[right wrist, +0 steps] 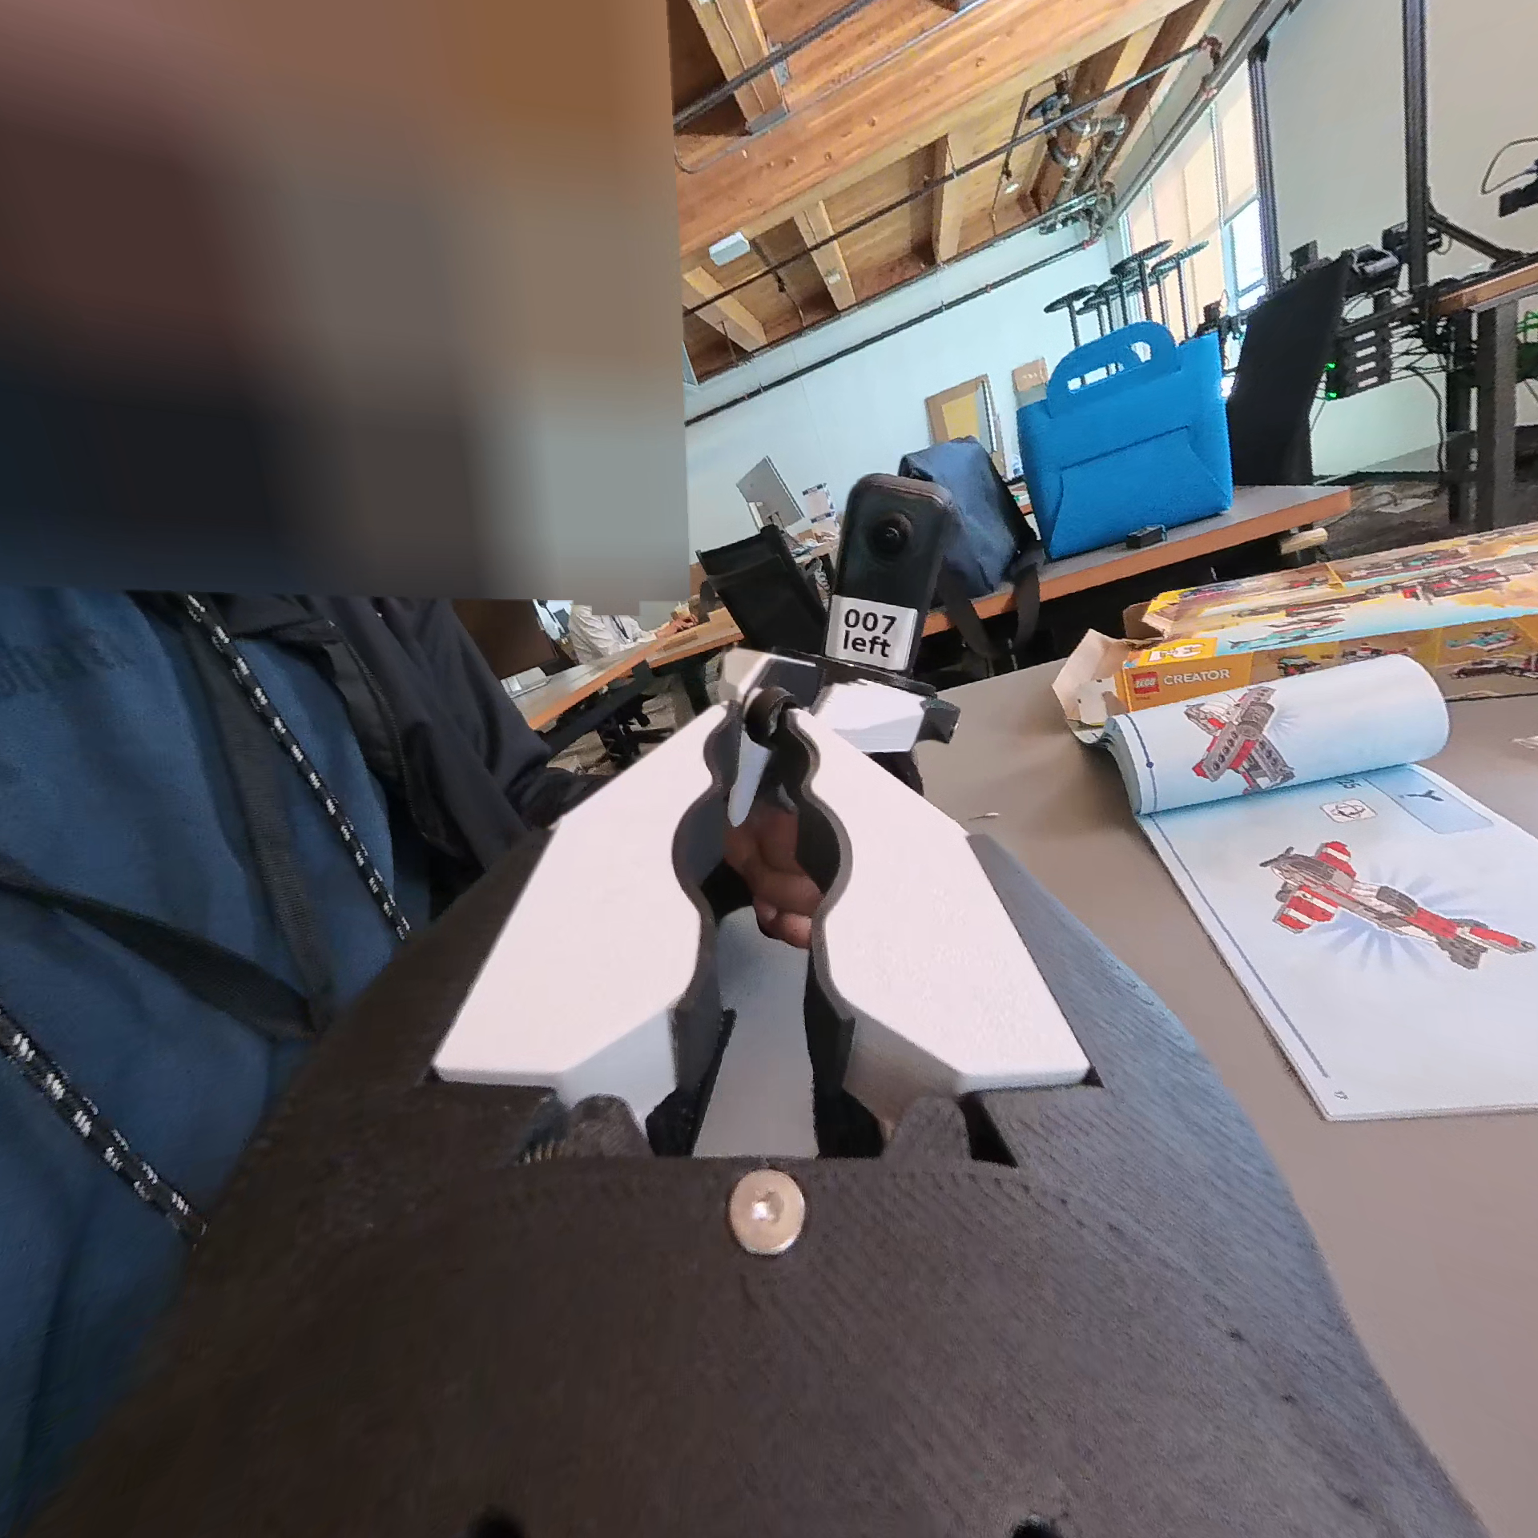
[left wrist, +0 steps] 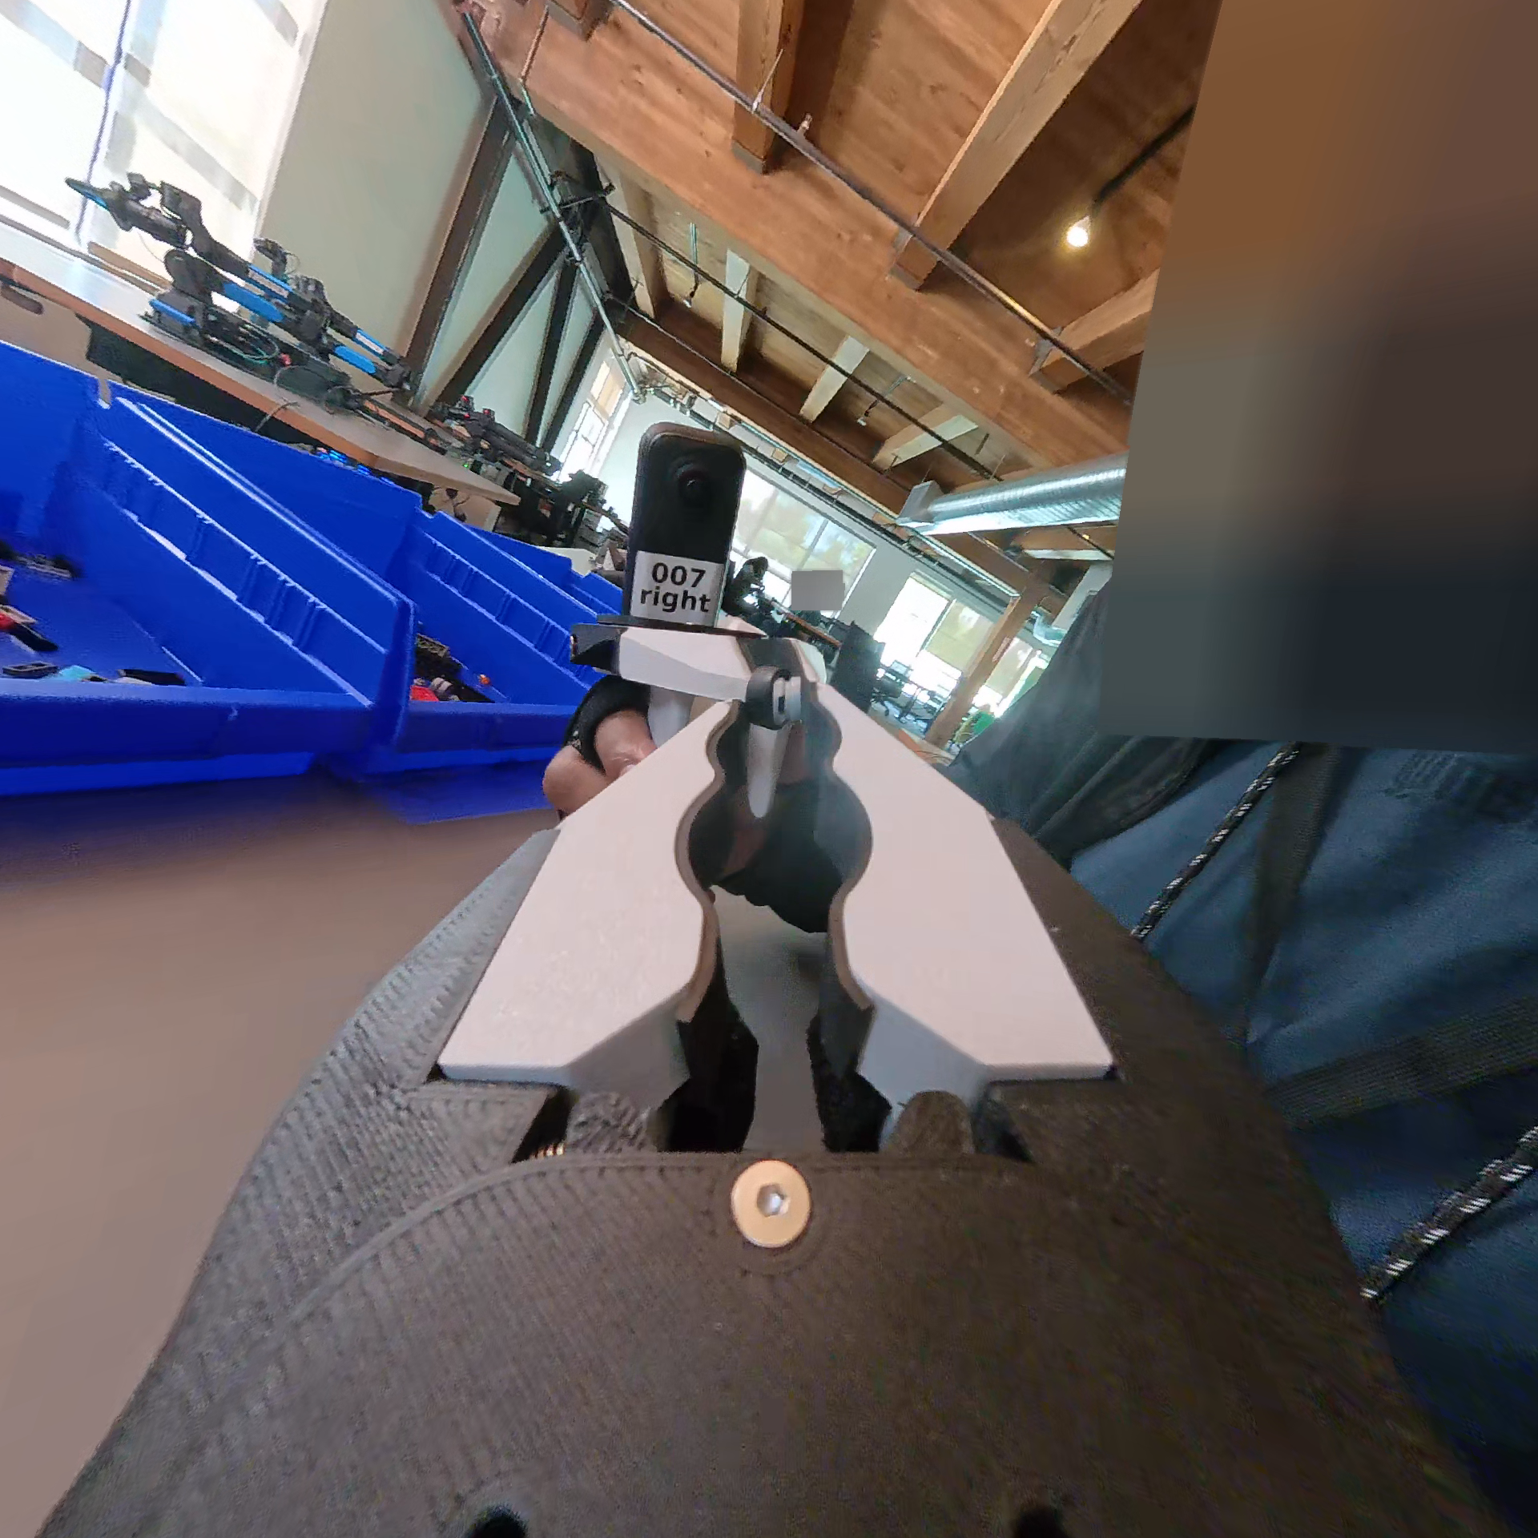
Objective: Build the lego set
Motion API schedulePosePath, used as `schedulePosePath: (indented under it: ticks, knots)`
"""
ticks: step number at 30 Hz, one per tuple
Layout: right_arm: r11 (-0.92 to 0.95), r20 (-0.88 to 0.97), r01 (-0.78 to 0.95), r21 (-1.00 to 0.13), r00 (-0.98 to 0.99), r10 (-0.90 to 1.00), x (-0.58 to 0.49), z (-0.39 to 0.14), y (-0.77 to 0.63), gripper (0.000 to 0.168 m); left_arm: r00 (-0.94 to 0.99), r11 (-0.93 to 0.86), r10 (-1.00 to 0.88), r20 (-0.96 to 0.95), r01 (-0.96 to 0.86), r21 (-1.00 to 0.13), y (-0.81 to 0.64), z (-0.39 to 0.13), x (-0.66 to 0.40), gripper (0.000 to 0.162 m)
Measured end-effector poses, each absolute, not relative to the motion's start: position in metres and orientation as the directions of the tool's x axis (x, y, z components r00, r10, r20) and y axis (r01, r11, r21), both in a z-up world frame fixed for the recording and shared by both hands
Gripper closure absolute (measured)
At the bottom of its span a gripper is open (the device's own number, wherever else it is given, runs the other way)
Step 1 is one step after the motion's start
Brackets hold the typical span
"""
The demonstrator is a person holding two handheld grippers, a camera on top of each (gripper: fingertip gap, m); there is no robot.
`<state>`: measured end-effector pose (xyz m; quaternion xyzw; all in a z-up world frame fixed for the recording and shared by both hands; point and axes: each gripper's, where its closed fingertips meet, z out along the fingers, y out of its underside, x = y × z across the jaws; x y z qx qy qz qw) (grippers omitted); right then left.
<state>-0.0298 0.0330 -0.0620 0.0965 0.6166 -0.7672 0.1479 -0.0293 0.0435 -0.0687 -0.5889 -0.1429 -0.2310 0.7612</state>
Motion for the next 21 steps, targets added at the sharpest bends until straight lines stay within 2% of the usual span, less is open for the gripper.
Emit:
schedulePosePath:
  ticks: [6,15,21]
  knots:
    - [-0.158,-0.331,0.334,-0.929,-0.943,-0.044,-0.037,-0.065,0.035,0.148,0.888,0.175,-0.129,0.441,0.458,-0.871,0.043,-0.070,-0.030,0.150]
    - [-0.061,-0.320,0.318,-0.946,-0.947,0.015,-0.040,-0.076,0.031,0.149,0.956,0.006,0.096,0.277,0.278,-0.961,0.042,-0.089,-0.041,0.149]
    - [-0.045,-0.337,0.335,-0.941,-0.941,0.038,-0.045,-0.088,0.028,0.149,0.957,-0.060,0.163,0.240,0.252,-0.966,0.041,-0.099,-0.047,0.149]
